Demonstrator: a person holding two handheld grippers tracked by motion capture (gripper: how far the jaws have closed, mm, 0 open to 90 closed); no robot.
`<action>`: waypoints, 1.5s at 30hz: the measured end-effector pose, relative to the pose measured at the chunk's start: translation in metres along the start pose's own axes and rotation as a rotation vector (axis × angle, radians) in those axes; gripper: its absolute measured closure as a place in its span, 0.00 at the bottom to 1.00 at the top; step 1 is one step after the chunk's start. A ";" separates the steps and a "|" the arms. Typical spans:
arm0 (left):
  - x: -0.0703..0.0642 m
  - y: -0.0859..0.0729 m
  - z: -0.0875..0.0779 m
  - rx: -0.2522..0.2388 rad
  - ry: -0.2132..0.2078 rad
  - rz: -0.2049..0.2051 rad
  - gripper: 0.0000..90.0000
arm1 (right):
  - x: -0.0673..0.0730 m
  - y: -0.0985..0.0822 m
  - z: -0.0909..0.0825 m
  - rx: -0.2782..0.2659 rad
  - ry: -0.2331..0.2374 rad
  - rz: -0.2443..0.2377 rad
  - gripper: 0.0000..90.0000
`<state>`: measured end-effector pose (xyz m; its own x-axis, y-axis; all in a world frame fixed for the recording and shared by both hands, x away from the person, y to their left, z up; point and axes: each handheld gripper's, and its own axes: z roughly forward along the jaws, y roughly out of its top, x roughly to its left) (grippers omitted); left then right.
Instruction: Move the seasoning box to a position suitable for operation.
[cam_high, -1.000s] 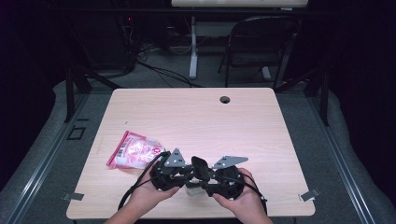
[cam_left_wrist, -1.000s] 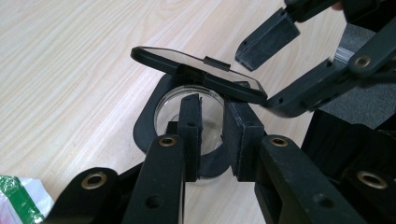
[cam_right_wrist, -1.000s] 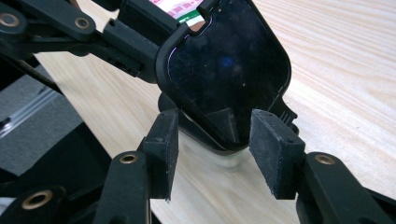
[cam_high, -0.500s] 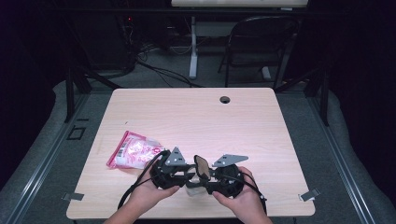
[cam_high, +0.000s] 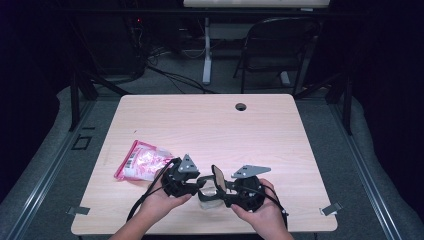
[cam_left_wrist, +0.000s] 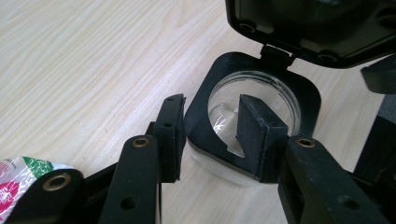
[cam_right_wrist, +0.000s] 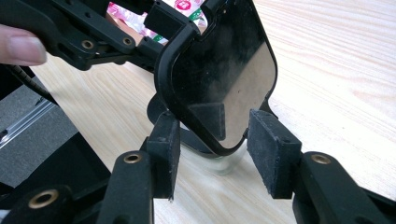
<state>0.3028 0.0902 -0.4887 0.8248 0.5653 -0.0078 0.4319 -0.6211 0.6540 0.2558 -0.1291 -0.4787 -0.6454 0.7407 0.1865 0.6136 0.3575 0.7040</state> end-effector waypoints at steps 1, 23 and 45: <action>0.000 0.000 0.004 0.011 0.009 0.006 0.68 | -0.001 -0.001 0.000 0.001 -0.001 0.001 0.61; -0.001 -0.003 0.016 0.024 0.015 0.005 0.74 | -0.018 -0.012 -0.009 -0.034 -0.034 0.037 0.80; 0.012 -0.001 0.017 -0.002 0.004 -0.060 0.76 | -0.040 0.008 0.005 -0.057 -0.051 0.078 0.92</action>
<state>0.3186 0.0887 -0.5024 0.7960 0.6037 -0.0437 0.4796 -0.5850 0.6540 0.2890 -0.1528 -0.4837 -0.5715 0.7938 0.2080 0.6337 0.2658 0.7265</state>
